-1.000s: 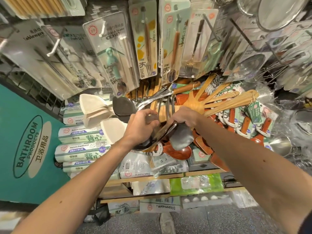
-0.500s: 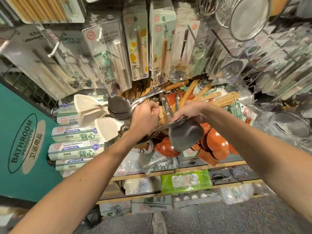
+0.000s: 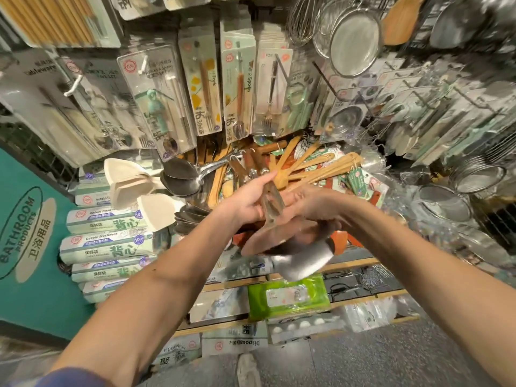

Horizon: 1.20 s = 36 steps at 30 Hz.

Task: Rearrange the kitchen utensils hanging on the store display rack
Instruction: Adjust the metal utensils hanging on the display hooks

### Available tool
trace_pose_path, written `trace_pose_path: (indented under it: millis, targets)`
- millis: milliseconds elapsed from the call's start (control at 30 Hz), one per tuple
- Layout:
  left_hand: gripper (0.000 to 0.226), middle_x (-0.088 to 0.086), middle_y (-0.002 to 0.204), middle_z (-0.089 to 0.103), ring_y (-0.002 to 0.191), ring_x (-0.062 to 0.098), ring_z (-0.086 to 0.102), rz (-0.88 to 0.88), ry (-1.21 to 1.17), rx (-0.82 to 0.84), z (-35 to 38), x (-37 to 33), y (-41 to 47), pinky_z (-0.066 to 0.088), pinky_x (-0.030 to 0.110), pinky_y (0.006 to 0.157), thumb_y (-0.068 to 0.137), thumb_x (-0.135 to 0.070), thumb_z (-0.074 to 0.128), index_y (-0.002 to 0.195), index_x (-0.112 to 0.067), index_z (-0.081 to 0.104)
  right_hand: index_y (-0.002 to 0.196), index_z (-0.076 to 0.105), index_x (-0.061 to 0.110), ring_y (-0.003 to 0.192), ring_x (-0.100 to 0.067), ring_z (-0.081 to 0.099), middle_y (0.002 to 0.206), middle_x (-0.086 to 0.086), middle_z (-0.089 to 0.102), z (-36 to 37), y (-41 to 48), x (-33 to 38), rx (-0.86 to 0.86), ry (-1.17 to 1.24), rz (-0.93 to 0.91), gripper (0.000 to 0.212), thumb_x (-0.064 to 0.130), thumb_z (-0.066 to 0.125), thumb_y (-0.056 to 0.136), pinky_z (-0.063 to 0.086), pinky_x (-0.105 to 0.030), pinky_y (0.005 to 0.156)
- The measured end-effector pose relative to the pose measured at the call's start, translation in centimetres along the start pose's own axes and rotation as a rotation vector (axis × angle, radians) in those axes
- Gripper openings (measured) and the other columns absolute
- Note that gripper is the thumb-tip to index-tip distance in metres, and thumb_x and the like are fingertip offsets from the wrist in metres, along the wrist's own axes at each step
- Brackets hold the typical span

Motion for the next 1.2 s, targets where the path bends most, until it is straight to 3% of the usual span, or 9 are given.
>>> trace_pose_path:
  millis: [100,200,333,467,600,700,867,1000,1200]
  targets:
    - [0.019,0.012,0.066,0.070,0.062,0.018,0.068,0.030,-0.118,-0.018,1.4,0.7,-0.6,0.058,0.040,0.085,0.101,-0.018,0.055,0.112,-0.004,0.061,0.076,0.068,0.009,0.063,-0.014,0.052,0.069,-0.002,0.060,0.7,-1.8,-0.8,-0.032,-0.063,-0.086,0.007,0.012,0.074,0.078,0.041,-0.027,0.060]
    - [0.016,0.001,0.052,0.059,0.051,0.010,0.053,0.079,-0.132,-0.050,2.0,1.8,-1.5,0.054,0.021,0.055,0.103,-0.010,0.048,0.088,-0.007,0.056,0.083,0.069,0.003,0.065,-0.016,0.052,0.071,-0.002,0.061,1.5,-3.8,-1.8,-0.008,-0.023,-0.110,0.006,0.007,0.072,0.081,0.039,-0.028,0.061]
    - [0.016,-0.004,0.051,0.046,0.040,0.007,0.046,0.167,-0.138,-0.116,2.9,3.9,-3.4,0.042,0.018,0.043,0.102,-0.008,0.050,0.087,-0.012,0.053,0.099,0.065,0.012,0.048,-0.009,0.048,0.053,0.010,0.057,3.0,-6.7,-3.7,0.079,0.132,-0.114,0.020,-0.001,0.070,0.084,0.037,-0.022,0.049]
    - [0.015,-0.005,0.054,0.041,0.040,0.007,0.041,0.287,-0.151,-0.053,5.0,5.8,-6.7,0.035,0.019,0.037,0.101,-0.013,0.052,0.090,-0.015,0.043,0.117,0.056,0.011,0.059,-0.001,0.061,0.059,0.011,0.065,3.8,-9.9,-5.3,0.094,0.222,-0.117,0.040,-0.004,0.072,0.083,0.048,-0.018,0.064]
    - [0.013,-0.006,0.054,0.041,0.043,0.008,0.039,0.440,0.007,0.029,8.3,7.9,-10.8,0.031,0.018,0.039,0.102,-0.014,0.053,0.113,-0.008,0.049,0.108,0.067,0.016,0.070,-0.013,0.059,0.086,-0.008,0.066,3.0,-13.5,-6.2,0.050,0.226,-0.115,0.045,0.048,0.076,0.079,0.048,-0.026,0.065]
    - [0.013,-0.003,0.055,0.039,0.044,0.009,0.035,0.552,0.216,0.110,11.9,9.7,-14.2,0.027,0.020,0.041,0.102,-0.018,0.054,0.103,-0.006,0.050,0.103,0.072,0.011,0.079,-0.017,0.066,0.095,-0.010,0.071,0.6,-16.8,-6.6,-0.134,0.306,-0.140,0.062,0.067,0.061,0.080,0.060,-0.035,0.074]
    - [0.015,-0.001,0.057,0.036,0.043,0.011,0.034,0.654,0.432,0.193,19.2,12.8,-18.1,0.030,0.022,0.040,0.105,-0.022,0.049,0.097,-0.009,0.047,0.100,0.069,0.009,0.070,-0.008,0.060,0.075,0.005,0.070,-3.3,-23.1,-4.8,-0.325,0.624,-0.366,0.039,0.046,0.061,0.090,0.049,-0.026,0.067]
    - [0.023,0.001,0.058,0.031,0.042,0.011,0.032,0.718,0.466,0.201,24.6,14.5,-19.9,0.029,0.024,0.041,0.104,-0.027,0.049,0.086,-0.018,0.037,0.119,0.063,-0.005,0.087,-0.029,0.067,0.105,-0.022,0.069,-5.8,-28.3,-4.1,-0.432,0.783,-0.532,0.038,0.020,0.067,0.091,0.059,-0.038,0.079]
    - [0.048,-0.001,0.055,0.047,0.044,0.013,0.041,0.811,0.447,0.193,30.5,14.9,-22.0,0.034,0.026,0.044,0.087,-0.063,0.041,0.091,-0.015,0.045,0.109,0.066,-0.010,0.088,-0.038,0.072,0.099,-0.025,0.073,-9.1,-33.7,-5.5,-0.630,0.762,-0.615,0.032,0.008,0.073,0.084,0.059,-0.050,0.084]
Point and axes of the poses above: each hand's wrist, its own y-axis towards the middle knuckle, its own z-axis out of the palm, x = y × z, the point moved 4 cm from there along y, towards the middle knuckle
